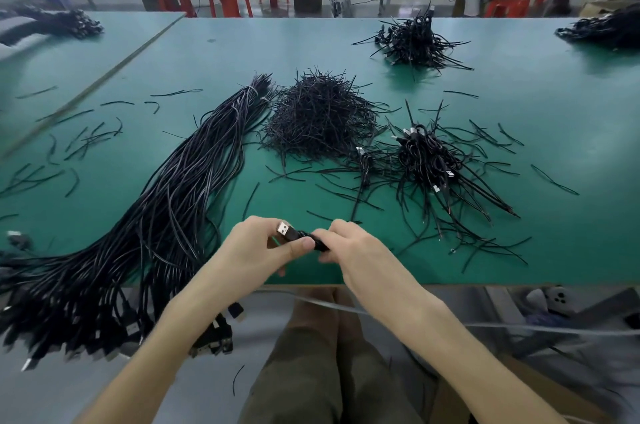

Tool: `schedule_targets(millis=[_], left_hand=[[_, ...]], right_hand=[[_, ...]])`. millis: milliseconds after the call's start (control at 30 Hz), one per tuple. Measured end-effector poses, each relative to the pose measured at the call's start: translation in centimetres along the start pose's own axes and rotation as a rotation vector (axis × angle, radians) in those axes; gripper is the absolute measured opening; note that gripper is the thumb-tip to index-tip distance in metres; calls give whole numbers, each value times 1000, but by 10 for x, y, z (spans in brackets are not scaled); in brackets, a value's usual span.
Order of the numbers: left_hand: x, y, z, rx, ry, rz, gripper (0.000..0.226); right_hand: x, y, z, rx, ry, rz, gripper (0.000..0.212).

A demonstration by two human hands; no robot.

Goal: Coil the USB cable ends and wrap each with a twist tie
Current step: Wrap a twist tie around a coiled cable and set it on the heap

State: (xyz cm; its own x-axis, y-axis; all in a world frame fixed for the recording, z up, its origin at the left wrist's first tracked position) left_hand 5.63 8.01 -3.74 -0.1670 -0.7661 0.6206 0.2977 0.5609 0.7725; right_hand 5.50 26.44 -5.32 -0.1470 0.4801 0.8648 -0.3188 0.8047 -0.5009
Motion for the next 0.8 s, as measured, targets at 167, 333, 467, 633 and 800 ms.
schedule_targets(millis=[167,333,467,633,800], left_hand=[[3,-2,-3,23,-103,161,48],[-2,11,-4,23,-295,166,54],[-8,14,-1,7,-360,313,39],[-6,12,-4,-97,-260,450,38],[-3,9,-2,-140,-197,422,37]], right_hand=[[0,4,-4,52,-25,-12,37],[-4,0,-7,108,-20,-104,36],[-9,0,-5,106,4,-100,33],[-8,-3,-3,110,80,-101,34],[4,-8,-3,96,31,-168,32]])
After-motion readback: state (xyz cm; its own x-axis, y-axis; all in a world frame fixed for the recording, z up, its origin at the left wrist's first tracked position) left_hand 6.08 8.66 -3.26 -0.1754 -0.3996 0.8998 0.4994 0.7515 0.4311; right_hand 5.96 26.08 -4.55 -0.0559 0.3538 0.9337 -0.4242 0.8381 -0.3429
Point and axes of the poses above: each hand's wrist, its own z-axis towards the middle knuckle, its own x-axis out of the back of the hand, y = z × x, the point moved 2 cm from there along z, towards the middle knuckle, and after that the axes turned 15 degrees about -x, right-handed, at the moved point
